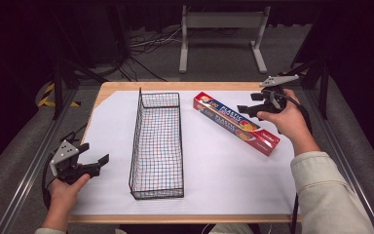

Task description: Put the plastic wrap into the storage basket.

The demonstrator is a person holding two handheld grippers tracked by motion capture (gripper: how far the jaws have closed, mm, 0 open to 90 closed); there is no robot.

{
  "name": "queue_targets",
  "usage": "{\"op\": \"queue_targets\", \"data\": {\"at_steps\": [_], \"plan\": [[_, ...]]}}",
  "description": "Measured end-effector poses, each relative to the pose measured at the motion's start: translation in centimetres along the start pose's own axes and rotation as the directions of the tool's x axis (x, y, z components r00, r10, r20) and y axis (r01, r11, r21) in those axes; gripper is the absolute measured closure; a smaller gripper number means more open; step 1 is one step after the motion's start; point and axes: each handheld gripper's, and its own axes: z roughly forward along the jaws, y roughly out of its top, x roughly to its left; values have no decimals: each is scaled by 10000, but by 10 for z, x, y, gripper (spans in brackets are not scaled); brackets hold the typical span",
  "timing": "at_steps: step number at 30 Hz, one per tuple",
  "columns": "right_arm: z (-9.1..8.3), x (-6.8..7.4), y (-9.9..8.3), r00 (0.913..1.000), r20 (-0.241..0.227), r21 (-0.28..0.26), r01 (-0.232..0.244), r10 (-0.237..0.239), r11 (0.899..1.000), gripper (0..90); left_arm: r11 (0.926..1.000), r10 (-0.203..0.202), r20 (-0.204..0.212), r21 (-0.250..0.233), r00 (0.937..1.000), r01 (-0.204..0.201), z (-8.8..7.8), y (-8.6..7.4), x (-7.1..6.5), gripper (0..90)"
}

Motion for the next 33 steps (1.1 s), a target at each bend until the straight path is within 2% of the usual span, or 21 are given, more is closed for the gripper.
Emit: {"op": "queue_targets", "data": {"at_steps": [4, 7, 10, 13, 16, 19, 20, 23, 25, 28, 33], "plan": [[12, -3, 2, 9999, -125, 124, 53, -51, 9999, 158, 10000, -20, -66, 61, 10000, 20, -1, -2, 0, 123], [18, -5, 3, 9997, -141, 384, 207, -202, 9990, 197, 9999, 88, -41, 98, 10000, -88, 0, -2, 0, 124], [30, -7, 3, 9993, -35, 602, 372, -370, 9975, 201, 10000, 10, -37, 99, 10000, -9, 1, -2, 0, 124], [36, -9, 1, 9994, 27, 694, 346, -349, 9970, 211, 10000, 4, -10, 40, 10000, -4, 1, -2, 0, 124], [48, -11, -4, 9995, -141, 1181, 313, -298, 9925, 237, 10000, 4, 14, 61, 10000, -4, 2, -2, 0, 124], [50, -12, -6, 9993, -183, 1265, 349, -328, 9914, 246, 9999, -41, 42, 100, 10000, 40, 4, -2, 1, 123], [60, -13, -11, 9995, -263, 1694, 227, -186, 9853, 233, 9998, -44, 73, 177, 10000, 43, 6, -3, 3, 122], [67, -14, -14, 9991, -246, 1941, 376, -335, 9803, 235, 9996, -82, 101, 283, 9999, 79, 9, -4, 3, 122], [75, -14, -18, 9996, -275, 2296, 49, 14, 9733, 227, 9995, -68, 125, 295, 9999, 64, 10, -4, 2, 123], [83, -14, -20, 9996, -253, 2568, 192, -131, 9663, 221, 9995, -50, 136, 327, 9999, 46, 12, -5, 3, 122], [95, -11, -25, 9995, -271, 3278, 266, -187, 9444, 212, 9991, -257, 232, 352, 9994, 248, 13, -7, 6, 122]]}}
